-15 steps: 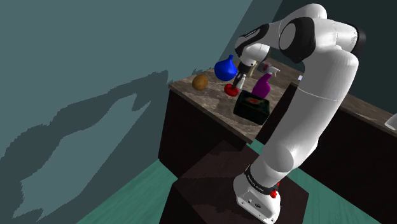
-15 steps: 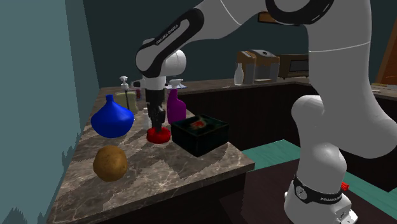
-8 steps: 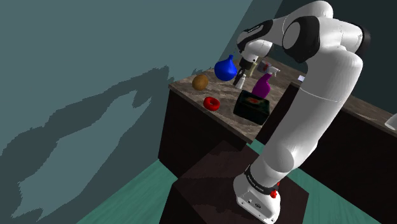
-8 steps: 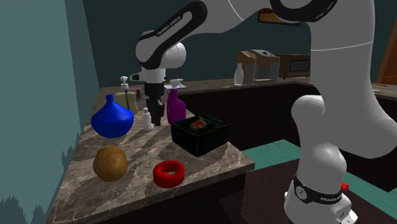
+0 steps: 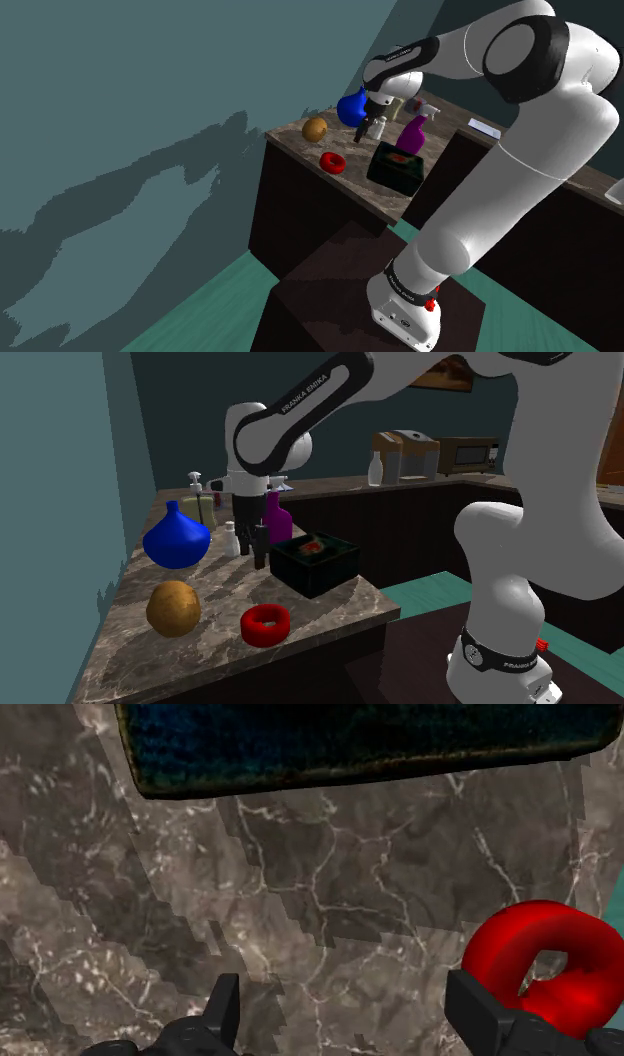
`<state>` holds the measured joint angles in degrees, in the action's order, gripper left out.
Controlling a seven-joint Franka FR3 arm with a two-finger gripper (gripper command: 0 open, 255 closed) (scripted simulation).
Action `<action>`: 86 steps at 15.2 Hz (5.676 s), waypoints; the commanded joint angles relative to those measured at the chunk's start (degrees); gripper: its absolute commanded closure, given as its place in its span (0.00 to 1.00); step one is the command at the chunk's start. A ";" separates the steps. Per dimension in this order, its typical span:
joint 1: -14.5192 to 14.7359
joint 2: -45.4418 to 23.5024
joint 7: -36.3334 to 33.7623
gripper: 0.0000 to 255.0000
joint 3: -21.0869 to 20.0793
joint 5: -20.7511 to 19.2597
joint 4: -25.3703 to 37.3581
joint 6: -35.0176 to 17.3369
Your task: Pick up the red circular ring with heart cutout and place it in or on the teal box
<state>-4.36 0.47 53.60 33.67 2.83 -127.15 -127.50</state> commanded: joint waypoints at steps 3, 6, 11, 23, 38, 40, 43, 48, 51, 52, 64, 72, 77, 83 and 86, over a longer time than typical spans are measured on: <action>2.05 6.46 -9.64 0.00 -3.04 -5.41 -7.73 -2.62; 3.09 9.84 -16.39 0.00 -6.04 -8.10 -12.34 -4.14; 4.93 13.71 -27.19 0.00 -11.62 -10.73 -18.50 -6.20; 6.08 9.33 -28.99 0.00 -12.31 -9.73 -21.91 -13.69; 6.15 9.33 -29.00 1.00 -12.23 -9.75 -21.91 -13.68; 6.01 10.72 -29.35 1.00 -12.44 -10.21 -21.40 -11.83; 5.85 12.68 -29.77 1.00 -12.75 -10.75 -20.54 -9.06; 5.62 15.59 -30.28 1.00 -13.32 -11.34 -18.83 -4.52; 5.53 17.13 -30.50 1.00 -13.67 -11.55 -17.66 -1.84; 5.51 17.60 -30.56 1.00 -13.79 -11.60 -17.24 -0.95; 5.43 22.01 -30.93 1.00 -15.10 -11.73 -11.31 9.32; 3.31 26.22 -27.72 1.00 -13.22 -13.54 -10.79 13.68; -0.40 30.50 -21.87 1.00 -8.97 -16.90 -12.82 15.16; -4.67 33.59 -14.15 1.00 -3.24 -20.84 -13.03 16.84; -6.50 34.22 -10.05 1.00 -0.09 -22.62 -12.23 17.51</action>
<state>-10.35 34.73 42.10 32.45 -19.24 -139.74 -110.03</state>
